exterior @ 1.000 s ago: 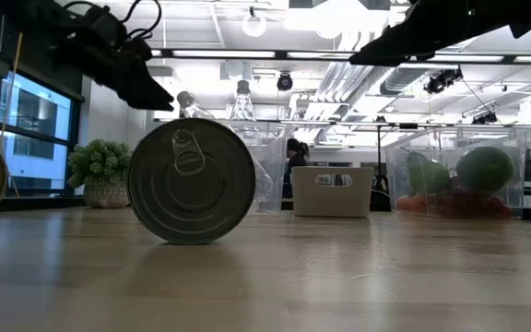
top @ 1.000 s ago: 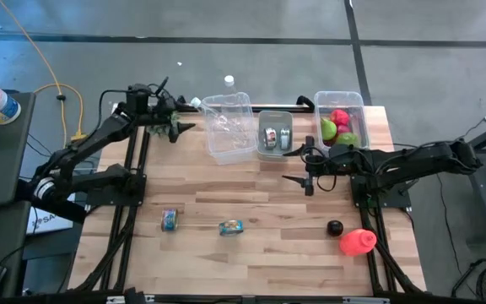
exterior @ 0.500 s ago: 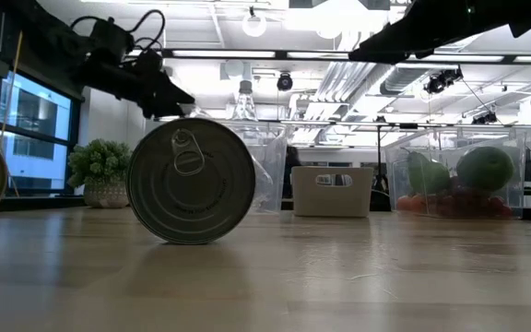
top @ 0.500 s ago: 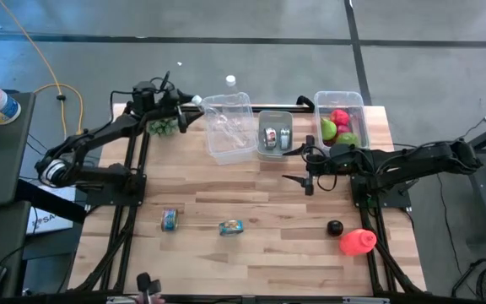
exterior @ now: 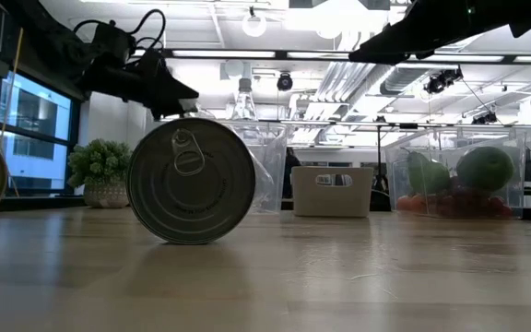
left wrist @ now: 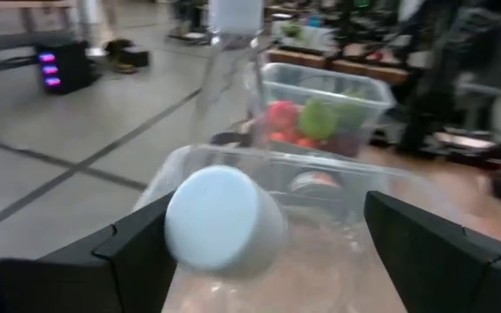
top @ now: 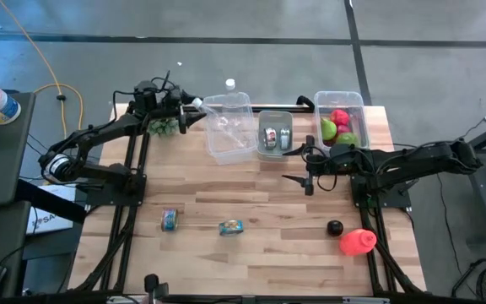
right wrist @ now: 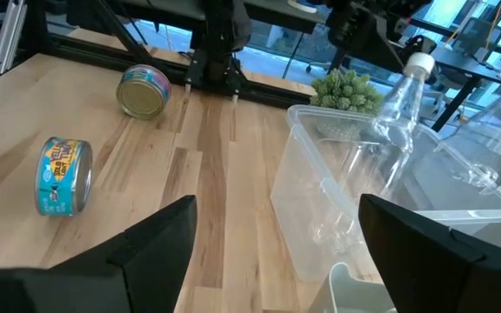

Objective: Pick & Place Food Item
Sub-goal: Adjust the transparent bottle

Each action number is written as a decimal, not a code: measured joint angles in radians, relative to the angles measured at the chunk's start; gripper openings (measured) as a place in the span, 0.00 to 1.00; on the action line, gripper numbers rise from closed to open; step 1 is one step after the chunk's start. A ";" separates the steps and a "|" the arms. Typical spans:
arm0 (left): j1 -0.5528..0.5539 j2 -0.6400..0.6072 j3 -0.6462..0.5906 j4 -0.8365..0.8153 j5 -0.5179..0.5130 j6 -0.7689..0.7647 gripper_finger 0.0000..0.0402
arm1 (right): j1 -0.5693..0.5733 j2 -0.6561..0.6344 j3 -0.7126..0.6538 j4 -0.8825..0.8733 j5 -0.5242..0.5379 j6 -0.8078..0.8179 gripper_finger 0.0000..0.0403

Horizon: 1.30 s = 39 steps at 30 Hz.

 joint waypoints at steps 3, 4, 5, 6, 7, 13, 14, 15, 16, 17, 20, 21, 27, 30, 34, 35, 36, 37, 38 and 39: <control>0.000 0.000 0.000 0.004 0.047 -0.036 0.77 | 0.000 0.000 0.000 -0.001 0.000 0.000 0.77; 0.000 0.000 0.000 0.004 0.053 -0.051 0.75 | 0.000 0.000 0.000 -0.001 0.000 0.000 0.77; -0.002 0.000 0.000 0.004 0.055 -0.062 0.72 | 0.000 0.000 0.000 -0.001 0.000 0.000 0.77; -0.007 0.000 0.000 0.004 0.056 -0.067 0.69 | 0.000 0.000 0.000 -0.001 0.000 0.000 0.77; -0.013 0.000 0.000 0.004 0.056 -0.067 0.65 | 0.000 0.000 0.000 -0.001 0.000 0.001 0.77; -0.056 0.000 0.000 0.012 0.061 -0.039 0.38 | 0.000 0.000 0.000 -0.001 -0.023 0.003 0.77; -0.061 0.000 0.000 0.014 0.075 -0.047 0.33 | 0.000 0.000 0.000 -0.001 -0.031 0.003 0.77; -0.064 -0.001 0.000 0.019 0.073 -0.049 0.31 | 0.000 0.000 0.000 -0.001 -0.043 0.003 0.77; -0.065 -0.001 0.001 0.028 0.068 -0.054 0.31 | 0.000 0.000 0.000 -0.001 -0.051 0.003 0.77; -0.065 -0.001 0.001 0.027 0.067 -0.058 0.31 | 0.000 0.000 0.000 -0.001 -0.052 0.003 0.77; -0.064 -0.012 0.001 0.025 0.064 -0.057 0.31 | 0.000 0.000 0.000 -0.002 -0.051 0.003 0.77; -0.065 -0.019 0.001 0.024 0.076 -0.057 0.31 | 0.000 0.000 0.000 -0.002 -0.051 0.003 0.77; -0.065 -0.116 0.013 0.001 0.175 -0.082 0.31 | 0.000 0.000 0.000 -0.002 -0.051 0.003 0.77; -0.062 -0.169 0.054 -0.119 0.217 -0.062 0.31 | 0.000 0.000 0.000 -0.002 -0.052 0.003 0.77; -0.076 -0.194 0.169 -0.460 0.180 0.071 0.31 | 0.000 0.000 0.000 -0.002 -0.051 0.003 0.77; -0.090 -0.194 0.204 -0.543 0.149 0.119 0.31 | 0.000 0.000 0.000 -0.002 -0.051 0.003 0.77; -0.108 -0.191 0.237 -0.616 0.108 0.163 0.32 | 0.000 0.000 0.000 -0.002 -0.050 0.003 0.77; -0.131 -0.190 0.265 -0.672 0.059 0.200 0.32 | 0.000 0.000 0.000 -0.002 -0.050 0.003 0.77; -0.152 -0.185 0.291 -0.713 0.004 0.222 0.32 | 0.000 0.000 0.000 -0.002 -0.050 0.003 0.77; -0.176 -0.180 0.313 -0.743 -0.046 0.238 0.32 | 0.000 0.000 0.000 -0.002 -0.050 0.003 0.77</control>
